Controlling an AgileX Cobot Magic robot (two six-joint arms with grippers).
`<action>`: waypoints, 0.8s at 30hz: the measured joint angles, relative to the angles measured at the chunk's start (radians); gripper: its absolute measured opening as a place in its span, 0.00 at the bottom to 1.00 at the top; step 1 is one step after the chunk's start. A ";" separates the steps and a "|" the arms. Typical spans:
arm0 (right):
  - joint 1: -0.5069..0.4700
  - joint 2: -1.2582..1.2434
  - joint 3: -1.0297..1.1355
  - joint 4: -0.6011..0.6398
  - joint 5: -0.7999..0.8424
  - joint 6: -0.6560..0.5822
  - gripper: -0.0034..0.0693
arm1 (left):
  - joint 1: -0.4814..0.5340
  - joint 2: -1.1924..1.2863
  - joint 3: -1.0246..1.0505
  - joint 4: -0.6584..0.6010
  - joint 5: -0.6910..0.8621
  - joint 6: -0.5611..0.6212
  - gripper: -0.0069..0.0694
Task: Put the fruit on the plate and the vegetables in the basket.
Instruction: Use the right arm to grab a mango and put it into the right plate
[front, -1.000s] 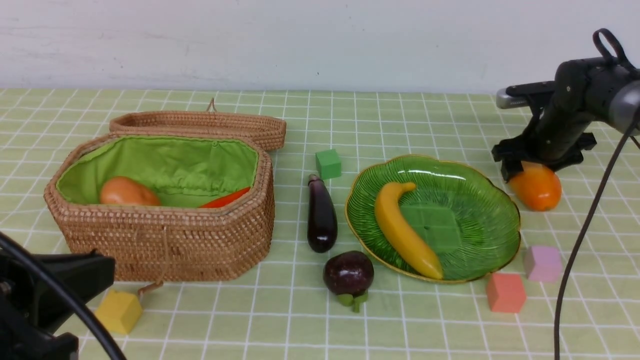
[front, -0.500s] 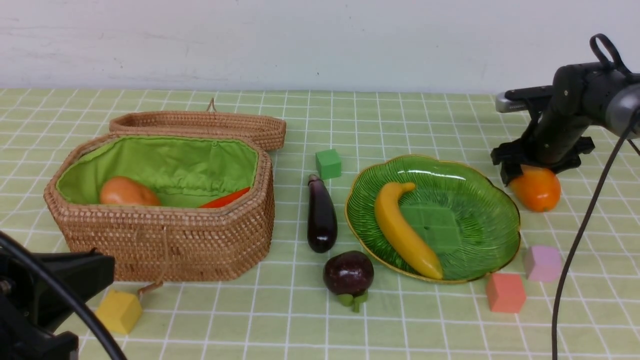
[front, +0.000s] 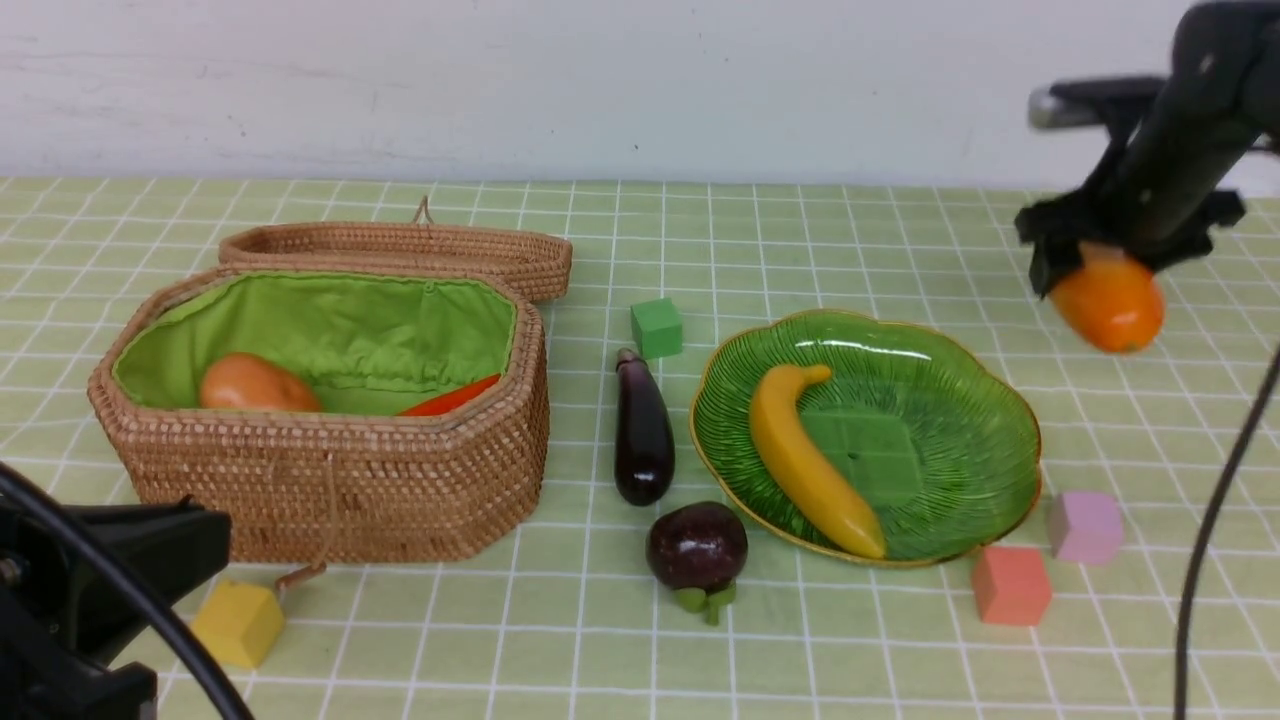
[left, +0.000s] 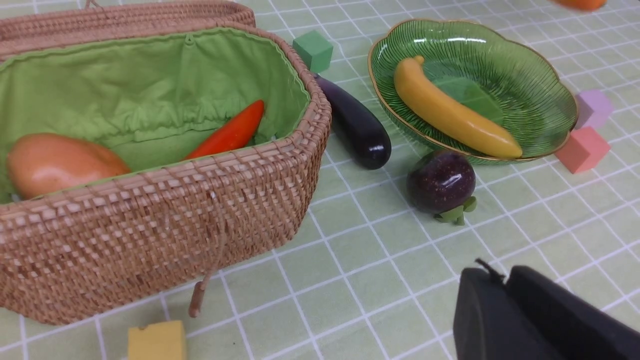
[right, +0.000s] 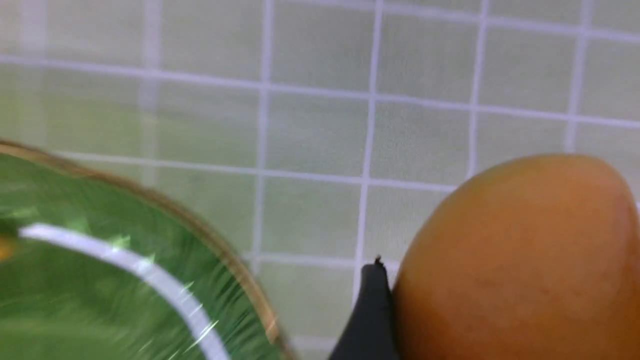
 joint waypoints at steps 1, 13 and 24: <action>0.000 -0.044 -0.002 0.049 0.046 -0.012 0.84 | 0.000 0.000 0.000 0.000 0.000 0.000 0.16; 0.046 -0.121 0.029 0.431 0.116 -0.092 0.84 | 0.000 0.000 0.000 0.000 0.007 0.000 0.17; 0.182 -0.118 0.167 0.292 0.116 -0.015 0.84 | 0.000 0.000 0.000 -0.001 0.007 0.000 0.17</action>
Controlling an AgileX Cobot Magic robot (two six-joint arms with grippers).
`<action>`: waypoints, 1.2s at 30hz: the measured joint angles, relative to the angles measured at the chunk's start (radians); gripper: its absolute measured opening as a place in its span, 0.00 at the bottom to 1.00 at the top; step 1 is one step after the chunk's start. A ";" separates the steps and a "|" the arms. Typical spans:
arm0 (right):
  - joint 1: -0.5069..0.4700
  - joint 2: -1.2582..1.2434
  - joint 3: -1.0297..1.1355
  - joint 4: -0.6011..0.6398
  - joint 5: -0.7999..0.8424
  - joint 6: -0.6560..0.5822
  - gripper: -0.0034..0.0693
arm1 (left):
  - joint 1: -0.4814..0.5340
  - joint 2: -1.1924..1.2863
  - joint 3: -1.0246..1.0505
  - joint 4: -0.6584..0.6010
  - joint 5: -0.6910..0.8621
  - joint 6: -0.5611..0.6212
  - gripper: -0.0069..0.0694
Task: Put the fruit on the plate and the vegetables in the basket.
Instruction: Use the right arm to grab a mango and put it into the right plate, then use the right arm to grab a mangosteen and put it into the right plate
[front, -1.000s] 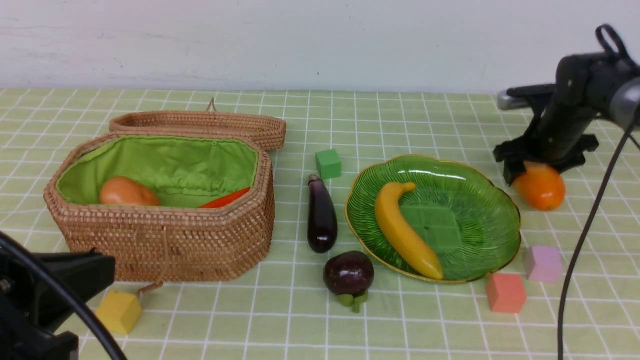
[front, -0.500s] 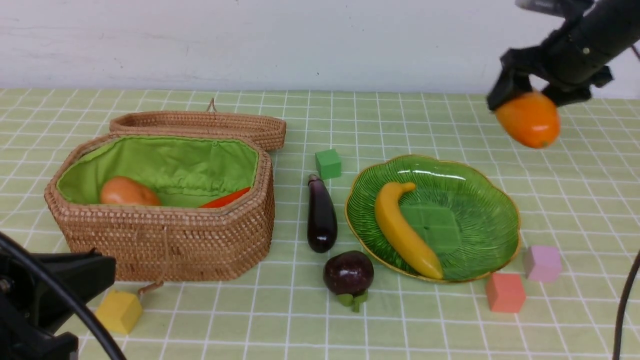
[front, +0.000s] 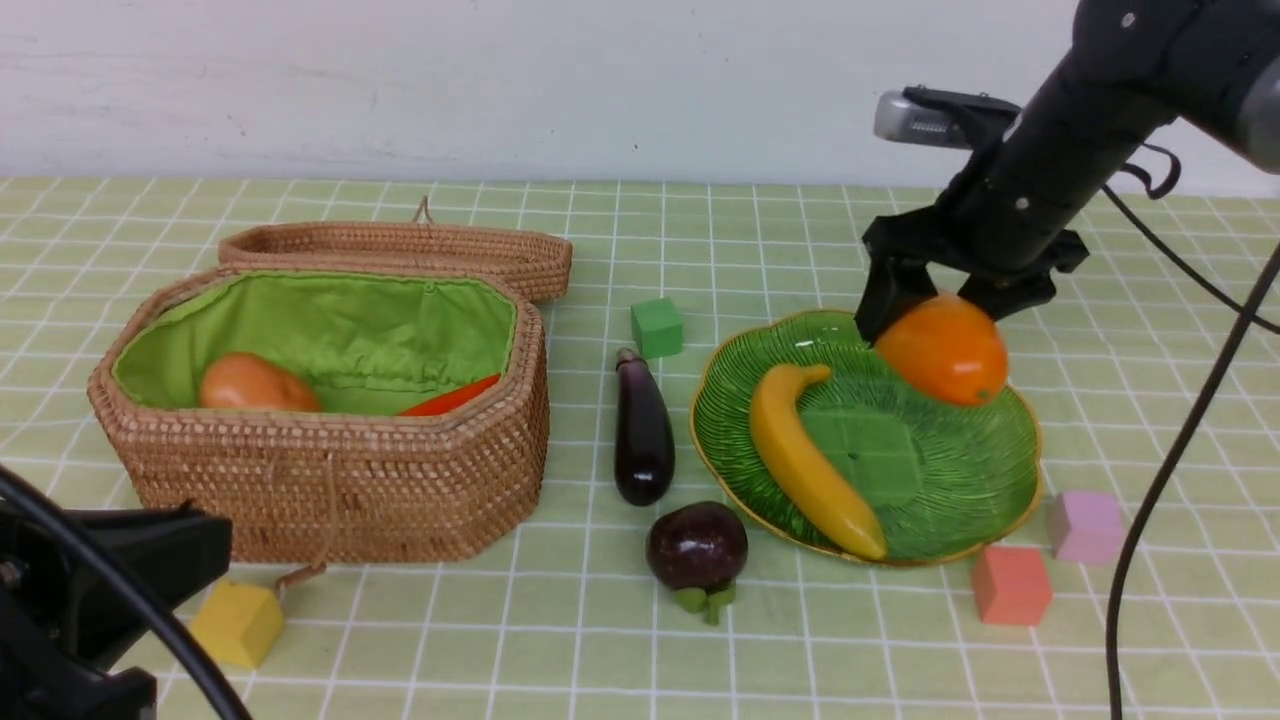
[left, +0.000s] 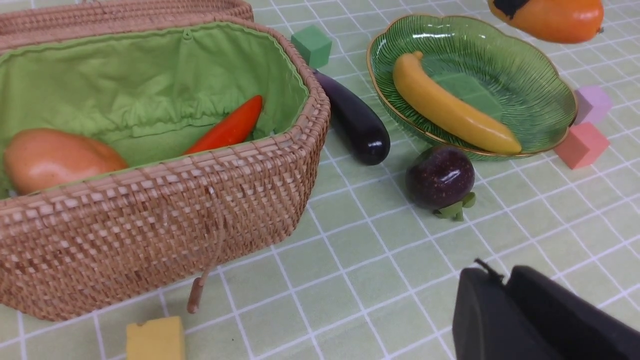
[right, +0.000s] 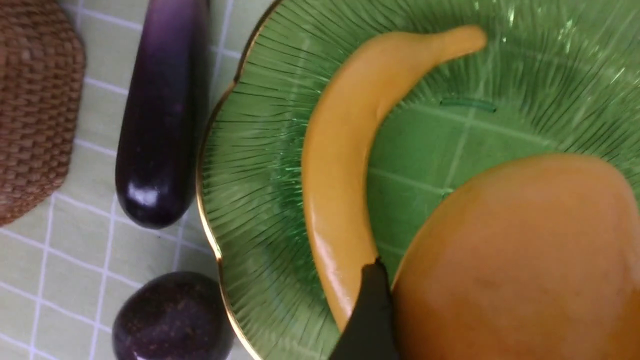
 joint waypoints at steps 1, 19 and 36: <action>0.001 0.000 0.000 -0.001 0.000 0.008 0.84 | 0.000 0.000 0.000 -0.001 0.000 0.000 0.17; 0.002 0.005 0.002 -0.012 -0.002 0.065 0.92 | 0.000 0.000 0.000 -0.017 0.000 0.000 0.17; 0.004 -0.159 0.004 -0.037 0.001 0.091 0.19 | 0.000 0.000 0.000 -0.022 0.000 0.000 0.18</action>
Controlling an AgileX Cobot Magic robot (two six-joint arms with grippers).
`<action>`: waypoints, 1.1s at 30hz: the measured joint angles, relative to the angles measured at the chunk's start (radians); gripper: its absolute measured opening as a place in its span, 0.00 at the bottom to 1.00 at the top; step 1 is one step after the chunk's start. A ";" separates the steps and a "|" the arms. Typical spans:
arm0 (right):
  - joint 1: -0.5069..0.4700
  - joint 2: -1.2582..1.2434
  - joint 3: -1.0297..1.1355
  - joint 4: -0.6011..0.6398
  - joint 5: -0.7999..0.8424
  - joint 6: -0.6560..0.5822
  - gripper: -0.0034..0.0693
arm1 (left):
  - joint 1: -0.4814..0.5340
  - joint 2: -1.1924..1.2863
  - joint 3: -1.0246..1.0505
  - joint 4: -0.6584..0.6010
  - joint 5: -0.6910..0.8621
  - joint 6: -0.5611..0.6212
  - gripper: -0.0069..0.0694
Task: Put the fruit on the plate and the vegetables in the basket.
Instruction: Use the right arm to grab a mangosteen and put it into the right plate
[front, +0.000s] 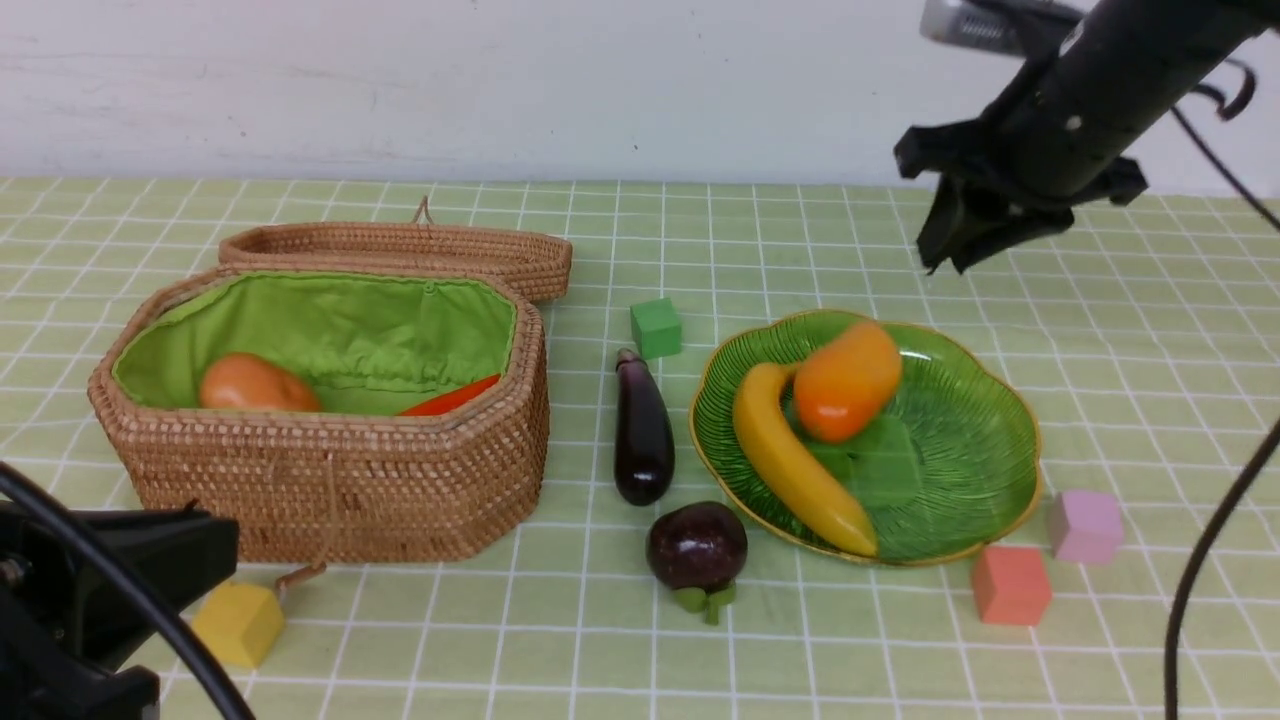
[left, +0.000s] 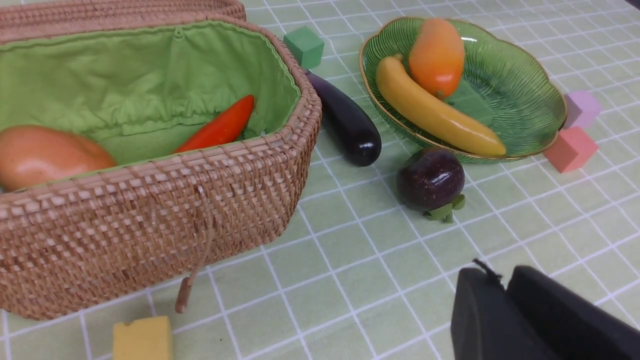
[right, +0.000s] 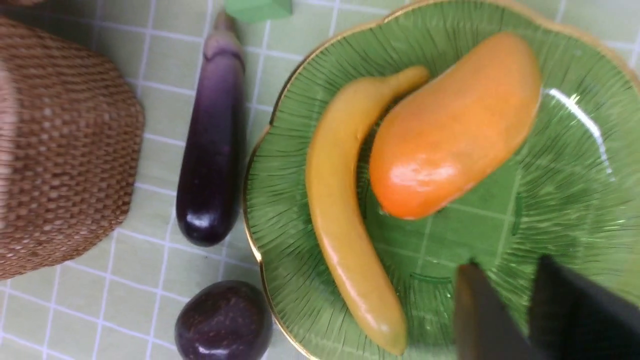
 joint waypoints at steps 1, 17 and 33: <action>0.000 -0.016 0.003 -0.003 0.000 0.000 0.11 | 0.000 0.000 0.000 -0.001 0.000 0.000 0.18; 0.087 -0.161 0.162 -0.012 0.004 -0.019 0.67 | 0.000 0.000 0.000 -0.008 0.001 0.000 0.18; 0.091 -0.161 0.162 -0.015 0.004 -0.020 0.87 | 0.000 0.000 0.000 -0.014 0.001 0.000 0.18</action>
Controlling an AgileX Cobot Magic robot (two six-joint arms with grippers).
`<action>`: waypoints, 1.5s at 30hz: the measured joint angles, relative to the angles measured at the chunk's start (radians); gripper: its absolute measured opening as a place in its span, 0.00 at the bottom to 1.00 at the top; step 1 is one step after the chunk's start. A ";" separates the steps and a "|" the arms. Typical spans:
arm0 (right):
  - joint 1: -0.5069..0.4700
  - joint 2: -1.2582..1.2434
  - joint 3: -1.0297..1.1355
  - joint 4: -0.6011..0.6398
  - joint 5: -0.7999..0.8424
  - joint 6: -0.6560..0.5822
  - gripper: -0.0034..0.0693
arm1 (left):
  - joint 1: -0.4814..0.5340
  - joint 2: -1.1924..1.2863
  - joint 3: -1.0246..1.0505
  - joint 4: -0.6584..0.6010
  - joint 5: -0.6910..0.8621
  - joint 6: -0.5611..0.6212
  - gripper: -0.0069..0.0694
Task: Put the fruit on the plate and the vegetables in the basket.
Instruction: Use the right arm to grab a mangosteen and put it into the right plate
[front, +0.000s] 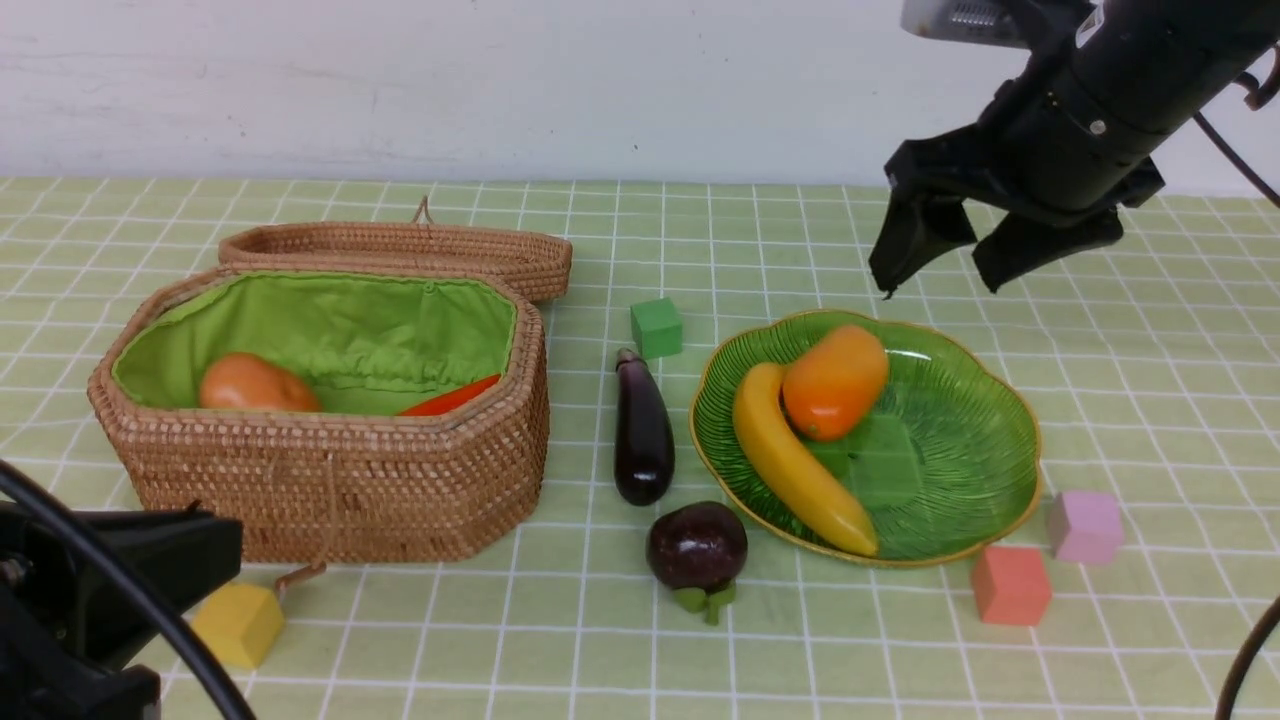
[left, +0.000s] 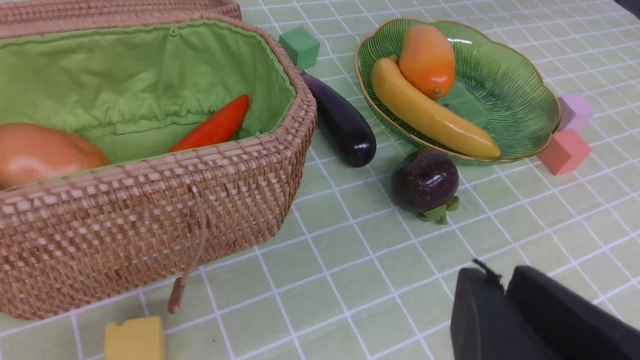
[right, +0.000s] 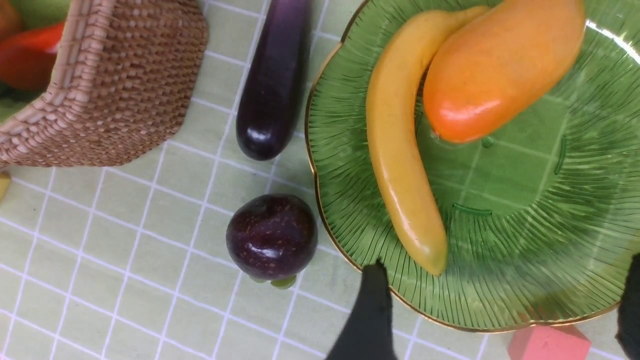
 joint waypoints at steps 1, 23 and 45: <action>0.000 0.000 0.000 0.000 0.000 0.000 0.86 | 0.000 0.000 0.000 0.000 0.000 0.000 0.18; 0.399 0.025 0.152 -0.046 -0.006 0.029 0.61 | 0.000 0.000 0.000 0.000 0.007 0.000 0.19; 0.447 0.269 0.154 -0.278 -0.226 0.234 0.93 | 0.000 0.000 0.000 -0.007 0.019 0.001 0.19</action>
